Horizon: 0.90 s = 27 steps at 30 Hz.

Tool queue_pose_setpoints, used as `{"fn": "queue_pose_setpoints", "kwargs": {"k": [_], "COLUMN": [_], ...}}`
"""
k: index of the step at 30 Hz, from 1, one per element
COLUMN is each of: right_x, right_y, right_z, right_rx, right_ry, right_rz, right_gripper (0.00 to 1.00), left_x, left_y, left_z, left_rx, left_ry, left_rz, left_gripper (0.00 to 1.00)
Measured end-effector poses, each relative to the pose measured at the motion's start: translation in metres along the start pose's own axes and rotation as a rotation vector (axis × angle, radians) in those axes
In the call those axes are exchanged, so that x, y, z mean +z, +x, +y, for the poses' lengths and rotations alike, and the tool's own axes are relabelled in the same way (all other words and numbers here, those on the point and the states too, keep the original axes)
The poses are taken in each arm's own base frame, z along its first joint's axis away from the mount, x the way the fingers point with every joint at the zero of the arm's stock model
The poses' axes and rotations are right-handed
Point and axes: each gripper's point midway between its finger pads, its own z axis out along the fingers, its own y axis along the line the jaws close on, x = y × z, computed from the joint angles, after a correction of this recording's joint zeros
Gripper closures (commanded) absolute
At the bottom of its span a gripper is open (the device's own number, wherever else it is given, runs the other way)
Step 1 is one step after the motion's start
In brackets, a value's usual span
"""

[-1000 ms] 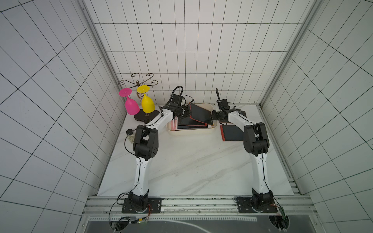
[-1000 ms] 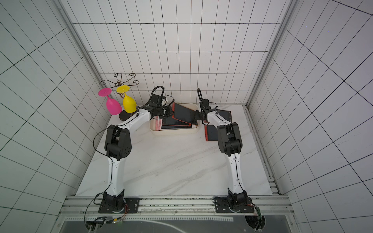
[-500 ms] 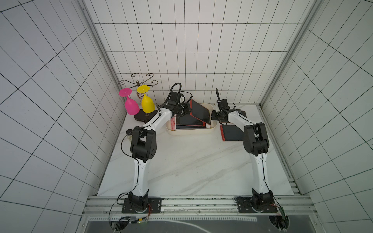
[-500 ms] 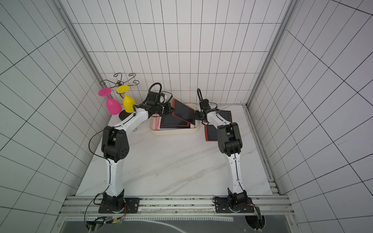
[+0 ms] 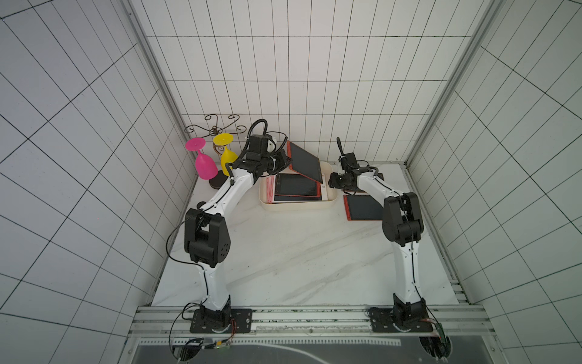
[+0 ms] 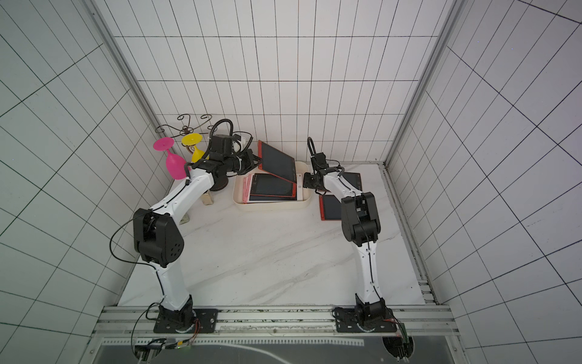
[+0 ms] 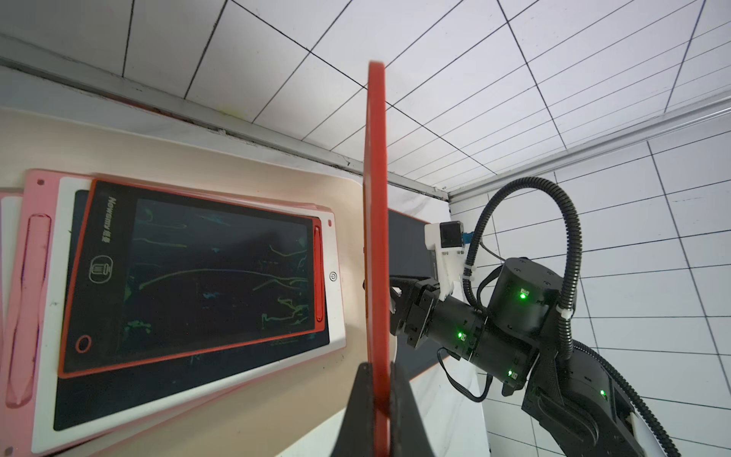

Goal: Take out the writing tablet from the storage box
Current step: Pick up the writing tablet from the storage box, then place the writing tablet at the center of the board.

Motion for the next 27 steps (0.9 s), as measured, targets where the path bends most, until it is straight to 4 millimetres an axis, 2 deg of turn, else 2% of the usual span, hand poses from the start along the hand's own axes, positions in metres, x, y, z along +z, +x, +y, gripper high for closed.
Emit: {"fn": "queue_pose_setpoints", "kwargs": {"k": [2, 5, 8, 11, 14, 17, 19, 21, 24, 27], "right_x": [-0.023, -0.07, -0.119, -0.169, -0.217, -0.258, -0.273, -0.279, -0.273, -0.26], "right_y": [-0.015, -0.044, -0.075, -0.092, -0.104, -0.106, -0.098, -0.087, -0.065, -0.039], "right_z": [-0.003, -0.016, -0.04, -0.068, -0.089, -0.091, -0.082, -0.077, -0.076, -0.08], "right_rx": [0.015, 0.047, 0.088, 0.134, 0.17, 0.176, 0.167, 0.163, 0.174, 0.193], "right_ry": [0.0, 0.003, 0.014, 0.032, 0.034, 0.013, -0.017, -0.039, -0.058, -0.062], "right_rz": [-0.032, -0.102, -0.184, -0.25, -0.32, -0.379, -0.39, -0.381, -0.34, -0.283], "right_gripper": [0.24, 0.17, 0.16, 0.16, 0.16, 0.16, 0.15, 0.16, 0.16, 0.16], "left_x": [-0.01, -0.027, -0.046, -0.061, -0.067, -0.059, -0.052, -0.046, -0.042, -0.041], "left_y": [0.005, 0.014, 0.026, 0.043, 0.075, 0.126, 0.166, 0.201, 0.246, 0.276], "left_z": [-0.006, -0.018, -0.027, -0.034, -0.041, -0.052, -0.057, -0.059, -0.063, -0.062], "left_rx": [-0.022, -0.044, -0.064, -0.097, -0.131, -0.163, -0.185, -0.204, -0.222, -0.242], "left_ry": [0.026, 0.065, 0.1, 0.145, 0.197, 0.239, 0.253, 0.253, 0.253, 0.257], "left_rz": [0.005, 0.01, 0.015, 0.026, 0.056, 0.14, 0.208, 0.261, 0.317, 0.326], "left_gripper": [1.0, 1.0, 1.0, 1.0, 1.0, 1.0, 1.0, 1.0, 1.0, 1.0]}}
